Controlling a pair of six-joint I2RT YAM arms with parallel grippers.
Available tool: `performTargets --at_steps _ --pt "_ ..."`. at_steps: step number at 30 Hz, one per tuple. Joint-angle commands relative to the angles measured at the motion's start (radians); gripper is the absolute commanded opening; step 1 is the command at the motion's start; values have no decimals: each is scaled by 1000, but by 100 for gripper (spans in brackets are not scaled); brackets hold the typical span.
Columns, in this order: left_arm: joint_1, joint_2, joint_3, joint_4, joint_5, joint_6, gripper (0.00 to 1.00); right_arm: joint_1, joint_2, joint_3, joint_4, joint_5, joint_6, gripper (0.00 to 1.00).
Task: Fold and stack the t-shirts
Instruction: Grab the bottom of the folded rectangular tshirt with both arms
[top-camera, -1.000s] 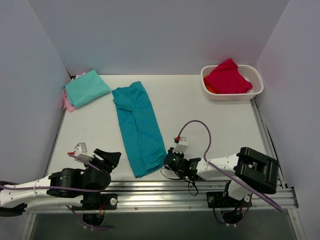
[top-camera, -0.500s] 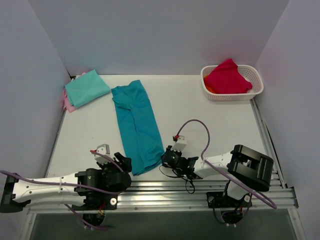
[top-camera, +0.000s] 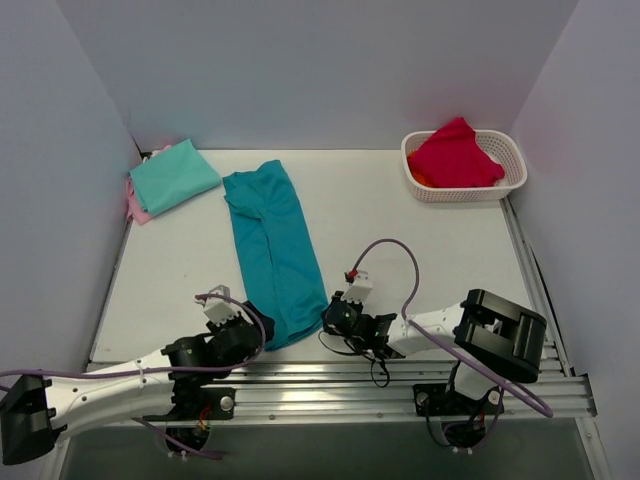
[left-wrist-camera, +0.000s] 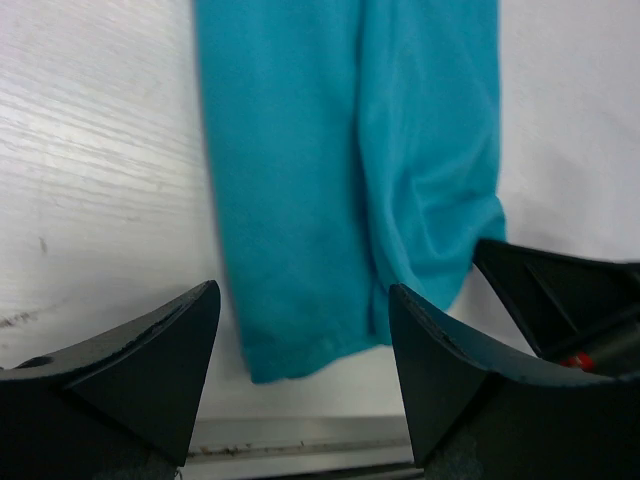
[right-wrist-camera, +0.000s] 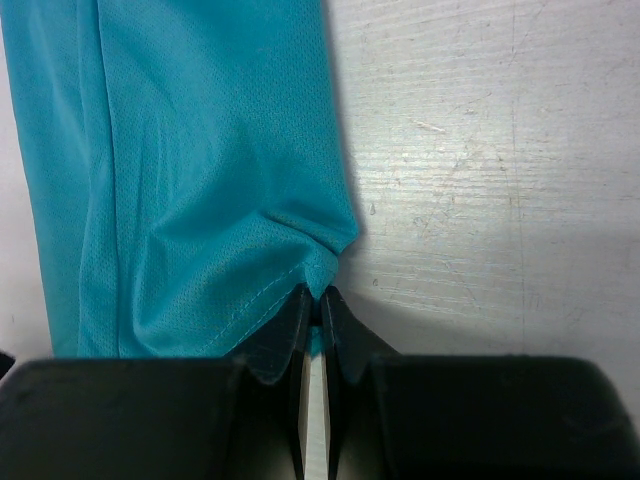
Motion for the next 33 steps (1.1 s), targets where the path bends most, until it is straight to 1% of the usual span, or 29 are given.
performTargets --at_steps 1,3,4,7,9,13,17,20,21,24,25,31,32,33 --pt "129 0 -67 241 217 175 77 -8 13 -5 -53 -7 -8 0" --pt "171 -13 -81 243 226 190 77 -9 10 -5 -55 -4 -5 0" --pt "188 -14 -79 241 253 204 77 -9 10 -5 -54 -4 -3 0" --pt "234 15 -84 264 302 212 77 -9 13 -3 -61 1 -3 0" --pt "263 65 -94 299 339 218 78 -12 24 2 -61 1 -6 0" --pt "268 167 -113 443 428 213 77 -17 42 11 -51 -7 -6 0" --pt "268 227 -108 504 456 213 77 -23 59 17 -50 -13 -9 0" --pt "268 240 -101 501 458 215 68 -34 64 17 -48 -16 -14 0" --pt "268 241 -101 499 456 215 59 -35 64 17 -47 -16 -15 0" --pt "268 218 -98 473 444 213 43 -40 62 15 -48 -21 -17 0" --pt "268 208 -93 427 438 212 32 -41 62 15 -50 -21 -17 0" --pt "269 100 -70 294 393 212 19 -46 53 17 -61 -19 -22 0" --pt "269 89 -70 284 390 212 13 -46 49 17 -62 -19 -22 0" --pt "269 81 -70 269 388 210 10 -48 49 15 -64 -19 -23 0"
